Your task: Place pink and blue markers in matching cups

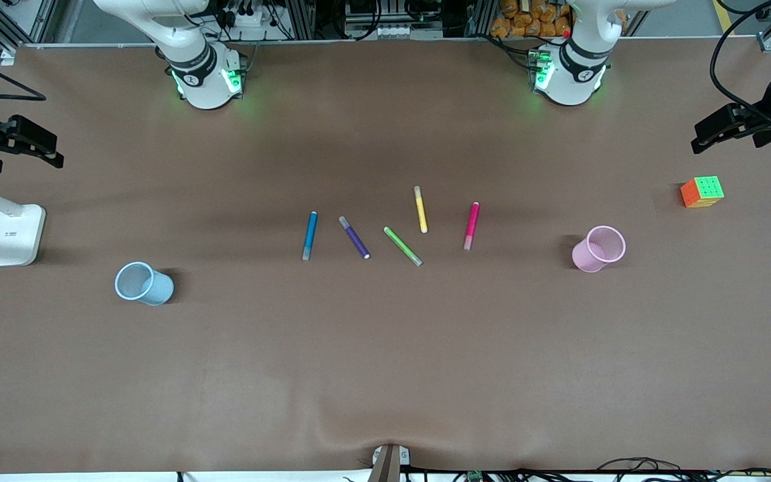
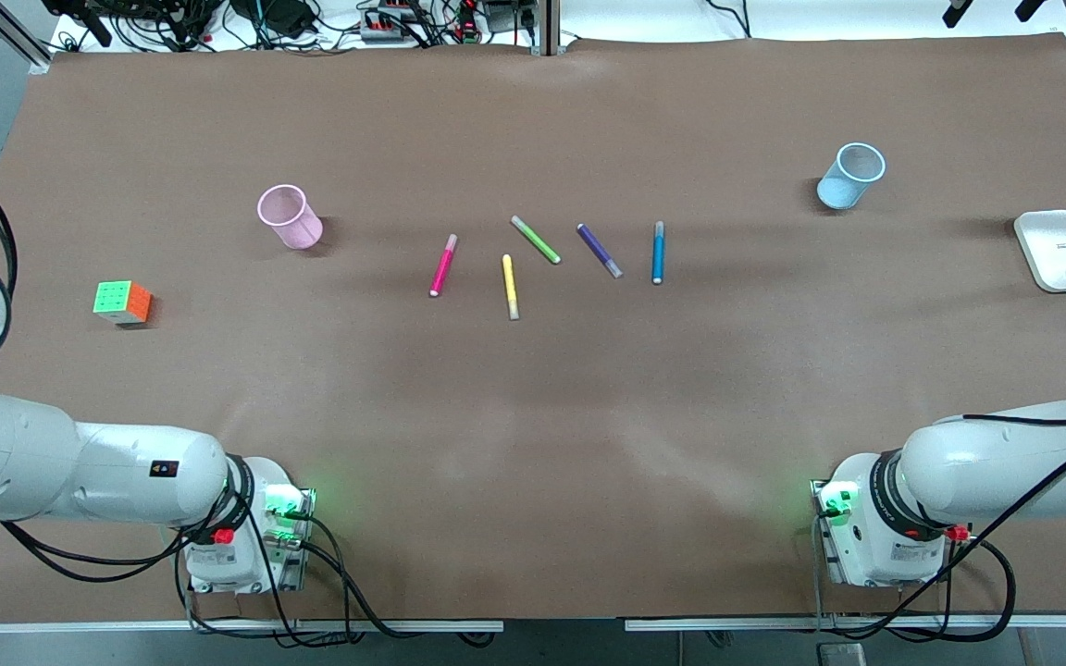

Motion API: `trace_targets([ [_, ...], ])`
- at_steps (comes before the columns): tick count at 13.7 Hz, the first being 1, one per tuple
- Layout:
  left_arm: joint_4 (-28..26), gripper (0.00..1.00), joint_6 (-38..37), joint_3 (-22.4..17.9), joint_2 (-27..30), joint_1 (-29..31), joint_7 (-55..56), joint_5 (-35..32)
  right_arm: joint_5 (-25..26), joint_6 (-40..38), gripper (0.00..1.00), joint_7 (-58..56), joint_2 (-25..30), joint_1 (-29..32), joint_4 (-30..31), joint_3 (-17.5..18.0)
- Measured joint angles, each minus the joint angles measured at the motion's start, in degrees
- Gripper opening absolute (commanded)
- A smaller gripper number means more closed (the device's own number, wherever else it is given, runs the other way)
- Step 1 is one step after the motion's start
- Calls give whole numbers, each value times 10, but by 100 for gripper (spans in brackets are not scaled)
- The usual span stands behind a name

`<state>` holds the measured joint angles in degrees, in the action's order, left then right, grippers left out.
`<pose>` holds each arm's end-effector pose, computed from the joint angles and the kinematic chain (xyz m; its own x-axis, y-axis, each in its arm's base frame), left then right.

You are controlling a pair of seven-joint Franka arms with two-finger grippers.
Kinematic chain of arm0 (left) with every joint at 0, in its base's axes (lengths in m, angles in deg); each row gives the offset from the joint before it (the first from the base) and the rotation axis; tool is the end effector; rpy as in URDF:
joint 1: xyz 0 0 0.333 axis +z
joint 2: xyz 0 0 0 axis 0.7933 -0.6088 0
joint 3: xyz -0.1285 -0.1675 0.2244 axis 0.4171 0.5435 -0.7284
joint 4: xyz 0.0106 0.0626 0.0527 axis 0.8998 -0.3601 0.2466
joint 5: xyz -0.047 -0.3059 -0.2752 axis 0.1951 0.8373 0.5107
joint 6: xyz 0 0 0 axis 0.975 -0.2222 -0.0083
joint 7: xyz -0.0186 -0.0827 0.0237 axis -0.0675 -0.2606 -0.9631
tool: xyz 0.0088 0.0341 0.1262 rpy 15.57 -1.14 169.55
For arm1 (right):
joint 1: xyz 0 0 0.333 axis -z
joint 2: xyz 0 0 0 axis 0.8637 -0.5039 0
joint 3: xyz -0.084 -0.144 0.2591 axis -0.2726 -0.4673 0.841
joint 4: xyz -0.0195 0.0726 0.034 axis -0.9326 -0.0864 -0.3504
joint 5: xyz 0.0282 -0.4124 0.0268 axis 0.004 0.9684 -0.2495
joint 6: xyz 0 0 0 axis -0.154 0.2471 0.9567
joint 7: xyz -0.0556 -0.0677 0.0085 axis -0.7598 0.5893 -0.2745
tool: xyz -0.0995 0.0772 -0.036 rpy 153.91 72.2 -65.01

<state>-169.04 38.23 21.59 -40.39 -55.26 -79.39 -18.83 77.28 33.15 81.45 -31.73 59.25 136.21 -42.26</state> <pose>0.5441 -0.0272 0.6213 0.9942 0.0890 -0.0606 0.0868 -0.9955 -0.0374 0.5583 -0.0129 0.6123 0.9949 0.0862 -0.0529 0.0856 -0.9962 -0.0138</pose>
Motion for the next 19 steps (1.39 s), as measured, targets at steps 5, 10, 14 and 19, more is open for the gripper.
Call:
trace_targets([
  [5,0,100,0,0,0,0,0,0,0,7,100,-23,-4,8,2,-4],
  [10,8,100,-29,1,-7,-2,0,40,0,8,100,-24,-4,8,2,-3],
  [14,8,100,-32,7,-37,-15,0,56,0,8,100,-24,-5,8,3,-3],
  [19,8,100,-33,17,-88,-51,9,56,0,15,100,-25,-8,8,3,-3],
])
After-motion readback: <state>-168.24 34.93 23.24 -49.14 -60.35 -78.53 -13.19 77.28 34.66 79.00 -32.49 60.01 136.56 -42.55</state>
